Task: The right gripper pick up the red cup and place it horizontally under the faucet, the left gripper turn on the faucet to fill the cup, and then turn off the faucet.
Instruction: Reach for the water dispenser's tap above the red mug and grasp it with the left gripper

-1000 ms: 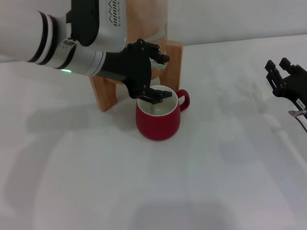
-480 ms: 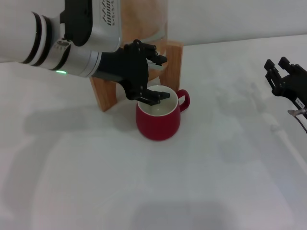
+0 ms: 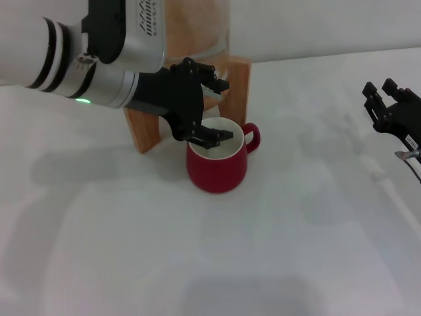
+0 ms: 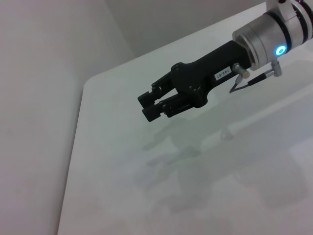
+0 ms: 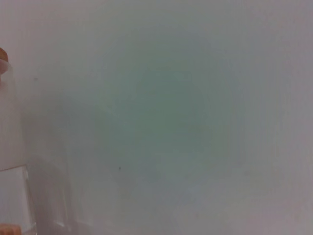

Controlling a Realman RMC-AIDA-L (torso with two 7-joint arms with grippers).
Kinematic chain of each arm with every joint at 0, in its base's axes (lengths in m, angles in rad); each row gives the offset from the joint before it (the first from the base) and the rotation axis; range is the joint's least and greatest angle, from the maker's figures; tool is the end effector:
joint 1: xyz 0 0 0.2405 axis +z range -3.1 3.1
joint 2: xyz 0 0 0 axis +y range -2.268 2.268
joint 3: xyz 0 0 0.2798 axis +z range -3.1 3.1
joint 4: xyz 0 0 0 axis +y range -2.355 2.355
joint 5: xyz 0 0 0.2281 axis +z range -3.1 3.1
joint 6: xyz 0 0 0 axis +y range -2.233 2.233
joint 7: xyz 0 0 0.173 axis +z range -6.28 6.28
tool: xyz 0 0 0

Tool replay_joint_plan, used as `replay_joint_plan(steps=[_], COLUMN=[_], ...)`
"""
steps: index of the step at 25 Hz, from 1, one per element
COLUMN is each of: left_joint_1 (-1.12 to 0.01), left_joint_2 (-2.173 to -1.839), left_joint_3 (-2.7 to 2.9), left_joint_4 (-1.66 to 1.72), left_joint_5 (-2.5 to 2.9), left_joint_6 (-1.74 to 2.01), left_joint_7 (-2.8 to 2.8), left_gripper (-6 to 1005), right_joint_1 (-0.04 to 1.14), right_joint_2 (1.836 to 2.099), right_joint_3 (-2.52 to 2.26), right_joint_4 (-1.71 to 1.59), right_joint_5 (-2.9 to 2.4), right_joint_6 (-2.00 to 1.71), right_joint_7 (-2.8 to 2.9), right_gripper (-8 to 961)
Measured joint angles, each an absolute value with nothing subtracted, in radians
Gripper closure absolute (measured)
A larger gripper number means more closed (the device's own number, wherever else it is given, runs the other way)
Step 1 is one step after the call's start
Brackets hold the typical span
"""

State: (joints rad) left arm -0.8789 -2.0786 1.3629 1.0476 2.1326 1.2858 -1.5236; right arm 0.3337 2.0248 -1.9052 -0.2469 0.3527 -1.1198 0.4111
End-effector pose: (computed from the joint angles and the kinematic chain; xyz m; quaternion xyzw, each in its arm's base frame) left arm -0.0760 0.4371 -0.0849 -0.9774 0.1865 -0.0026 0.0995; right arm 0.3763 0.3649 -0.0136 -0.6844 0.2889 0.3448 0.5738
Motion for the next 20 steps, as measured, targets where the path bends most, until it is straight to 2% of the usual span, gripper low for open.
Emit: replay_joint_plan(steps=[20], left_joint_1=[-0.854], left_joint_2=[-2.079], left_joint_3=[1.362], left_joint_4=[1.1], left_joint_5=[2.155], left_joint_6=[1.312], left_joint_7=[-1.549], left_gripper=[214], right_joint_1=[0.335], right_joint_2=[2.025], right_joint_3=[-1.908], right_joint_4=[-0.247], right_joint_5=[0.351], right_joint_6=[-1.122], right_joint_7=[0.411], right_gripper=[572])
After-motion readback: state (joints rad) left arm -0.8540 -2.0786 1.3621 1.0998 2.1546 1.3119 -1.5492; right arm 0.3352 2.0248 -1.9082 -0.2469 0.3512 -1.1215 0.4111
